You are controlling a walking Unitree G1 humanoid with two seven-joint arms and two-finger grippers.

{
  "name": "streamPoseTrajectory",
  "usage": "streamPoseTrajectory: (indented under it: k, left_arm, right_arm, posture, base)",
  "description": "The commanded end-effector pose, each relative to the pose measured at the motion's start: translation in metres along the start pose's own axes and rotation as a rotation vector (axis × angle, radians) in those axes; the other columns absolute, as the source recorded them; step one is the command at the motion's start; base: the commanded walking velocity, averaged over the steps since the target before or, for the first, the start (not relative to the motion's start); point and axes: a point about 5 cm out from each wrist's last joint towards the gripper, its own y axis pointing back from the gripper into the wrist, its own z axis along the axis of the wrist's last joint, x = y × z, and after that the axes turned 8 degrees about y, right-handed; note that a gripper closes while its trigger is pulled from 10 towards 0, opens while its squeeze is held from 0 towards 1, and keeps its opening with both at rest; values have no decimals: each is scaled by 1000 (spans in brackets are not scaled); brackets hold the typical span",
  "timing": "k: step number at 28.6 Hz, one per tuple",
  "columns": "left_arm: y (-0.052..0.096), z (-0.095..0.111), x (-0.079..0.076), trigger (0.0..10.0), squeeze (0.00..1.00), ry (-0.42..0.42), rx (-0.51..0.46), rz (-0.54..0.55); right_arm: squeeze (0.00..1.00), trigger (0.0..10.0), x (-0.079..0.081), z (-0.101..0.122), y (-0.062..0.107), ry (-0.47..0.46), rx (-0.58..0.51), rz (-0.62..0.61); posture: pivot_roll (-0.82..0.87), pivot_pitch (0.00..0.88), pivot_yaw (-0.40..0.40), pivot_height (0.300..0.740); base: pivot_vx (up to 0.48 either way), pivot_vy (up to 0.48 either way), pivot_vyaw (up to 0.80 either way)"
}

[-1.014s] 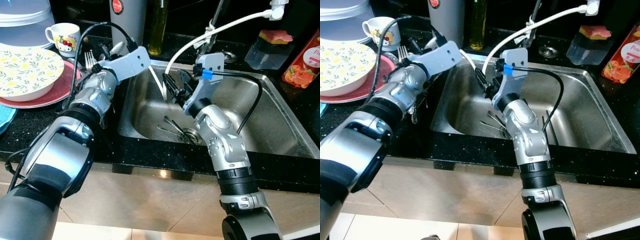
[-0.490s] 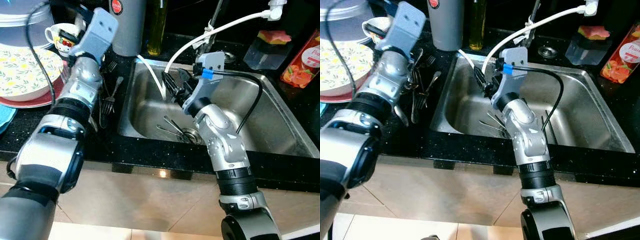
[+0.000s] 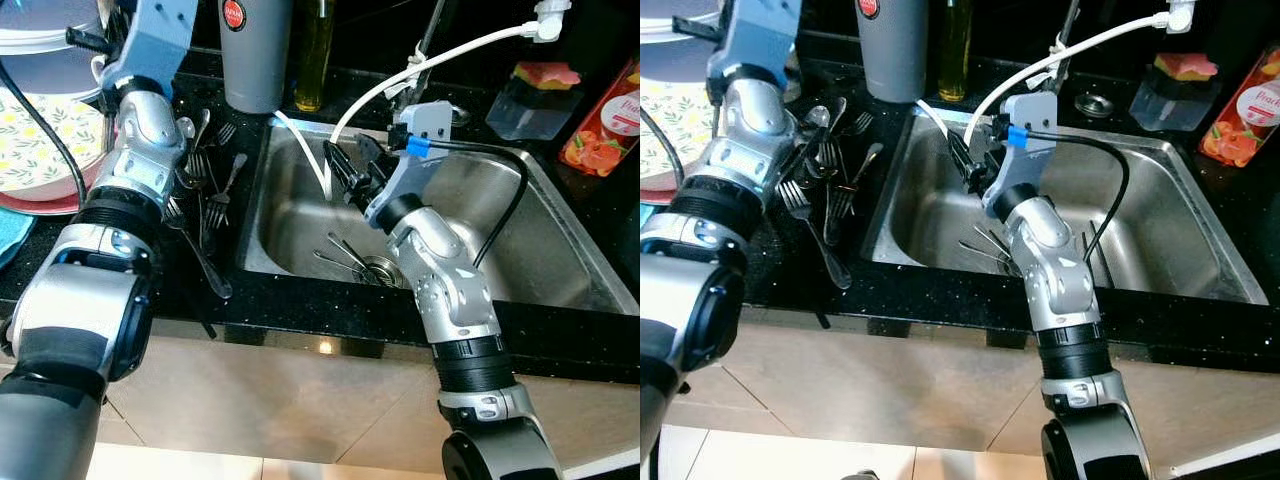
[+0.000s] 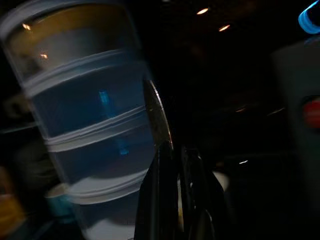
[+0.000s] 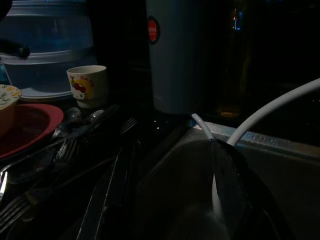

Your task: Kitchen organization

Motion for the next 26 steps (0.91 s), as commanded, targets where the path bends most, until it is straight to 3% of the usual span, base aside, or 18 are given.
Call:
streamPoseTrajectory:
  k: [1, 3, 6, 8, 9, 12, 15, 16, 19, 26]
  left_arm:
    - [-1, 14, -10, 10000, 0, 96, -36, -54]
    - [1, 14, -18, 10000, 0, 164, -16, -107]
    - [7, 15, -35, 10000, 0, 362, 49, -232]
    - [9, 16, -37, 10000, 0, 395, 53, -250]
    - [12, 17, -47, 10000, 0, 491, 97, -329]
    - [14, 17, -51, 10000, 0, 535, 115, -367]
    - [24, 16, -68, 10000, 0, 730, 200, -496]
    - [24, 16, -68, 10000, 0, 730, 200, -496]
    - [32, 16, -83, 10000, 0, 854, 283, -578]
    - [59, 2, -116, 10000, 0, 932, 526, -696]
  right_arm:
    - [0, 10000, -3, 3, 3, -10, -21, -12]
    - [0, 10000, -3, 3, 3, -11, -21, -11]
    - [0, 10000, -3, 3, 3, -11, -22, -13]
    - [0, 10000, -3, 3, 3, -11, -22, -13]
    - [0, 10000, -4, 3, 4, -11, -21, -15]
    - [0, 10000, -4, 3, 4, -11, -21, -15]
    - [0, 10000, -3, 3, 4, -14, -22, -15]
    - [0, 10000, -3, 3, 4, -14, -22, -15]
    - [0, 10000, -2, 3, 4, -16, -24, -14]
    - [0, 10000, -2, 3, 5, -16, -22, -16]
  posture:
    - [236, 82, -85, 740]
    - [236, 82, -85, 740]
    - [230, 84, -84, 740]
    - [230, 84, -84, 740]
    - [233, 86, -84, 740]
    - [232, 86, -84, 740]
    - [230, 86, -84, 740]
    - [230, 86, -84, 740]
    - [230, 86, -84, 740]
    - [224, 85, -80, 740]
  base:
    - [0, 0, 0]
    - [0, 0, 0]
    - [0, 0, 0]
    - [0, 0, 0]
    - [0, 0, 0]
    - [0, 0, 0]
    - [0, 0, 0]
    - [0, 0, 0]
    - [0, 0, 0]
    - [0, 0, 0]
